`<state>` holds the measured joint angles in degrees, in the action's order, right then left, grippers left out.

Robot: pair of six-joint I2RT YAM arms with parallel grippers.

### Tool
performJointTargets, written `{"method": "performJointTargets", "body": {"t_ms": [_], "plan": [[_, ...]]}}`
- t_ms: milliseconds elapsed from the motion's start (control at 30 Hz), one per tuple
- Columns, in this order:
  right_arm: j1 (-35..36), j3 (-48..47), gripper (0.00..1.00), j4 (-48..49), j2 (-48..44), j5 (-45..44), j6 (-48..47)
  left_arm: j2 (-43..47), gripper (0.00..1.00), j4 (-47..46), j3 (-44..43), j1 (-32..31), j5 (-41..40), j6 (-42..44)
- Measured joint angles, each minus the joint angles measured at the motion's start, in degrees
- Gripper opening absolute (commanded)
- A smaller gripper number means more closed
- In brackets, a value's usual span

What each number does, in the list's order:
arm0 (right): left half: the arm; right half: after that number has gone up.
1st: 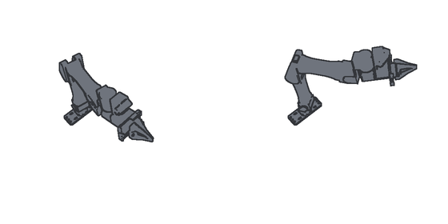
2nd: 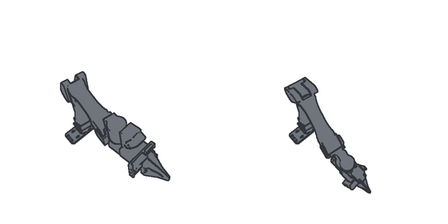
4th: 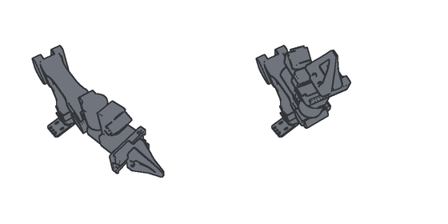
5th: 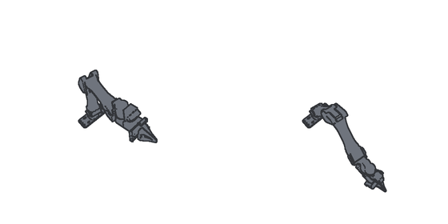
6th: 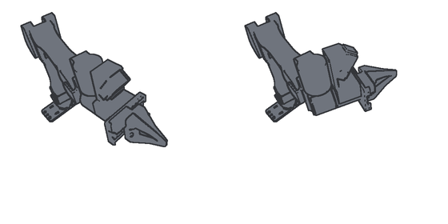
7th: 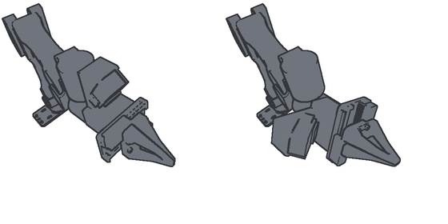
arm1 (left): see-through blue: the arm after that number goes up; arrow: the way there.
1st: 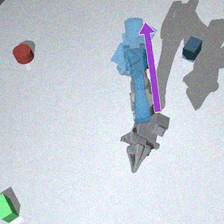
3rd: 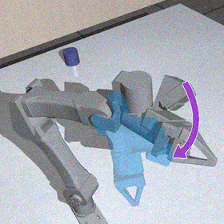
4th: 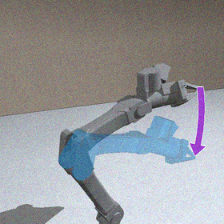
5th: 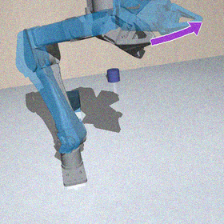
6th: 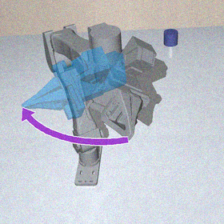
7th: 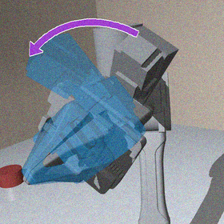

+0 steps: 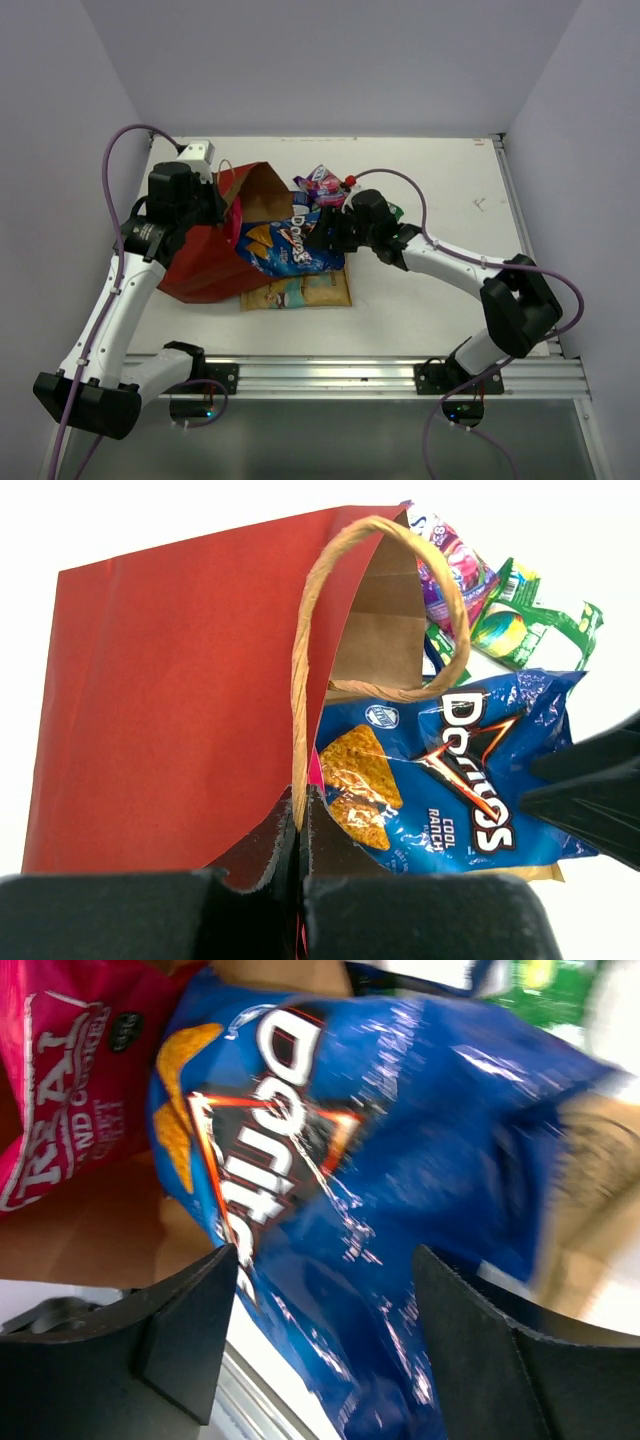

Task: Place the snacks into the paper bag
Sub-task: Adjust the snack in the paper bag.

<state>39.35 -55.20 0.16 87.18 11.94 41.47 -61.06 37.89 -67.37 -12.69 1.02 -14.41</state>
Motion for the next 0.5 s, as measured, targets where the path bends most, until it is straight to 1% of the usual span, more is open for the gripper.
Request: {"method": "performJointTargets", "body": {"t_ms": [167, 367, 500], "plan": [[1.05, -2.71, 0.72, 1.14, 3.21, 3.89, -1.03, 0.00, 0.00, 0.00, 0.02, 0.11, 1.20, 0.09], [5.14, -9.57, 0.72, -0.04, 3.32, 2.64, -5.92, 0.00, 0.00, -0.33, 0.52, 0.20, 3.15, 0.50], [6.95, -13.53, 0.72, 0.52, 3.45, 1.84, -6.75, 0.00, 0.00, -0.46, 0.66, 0.20, 3.56, 0.63]]}}
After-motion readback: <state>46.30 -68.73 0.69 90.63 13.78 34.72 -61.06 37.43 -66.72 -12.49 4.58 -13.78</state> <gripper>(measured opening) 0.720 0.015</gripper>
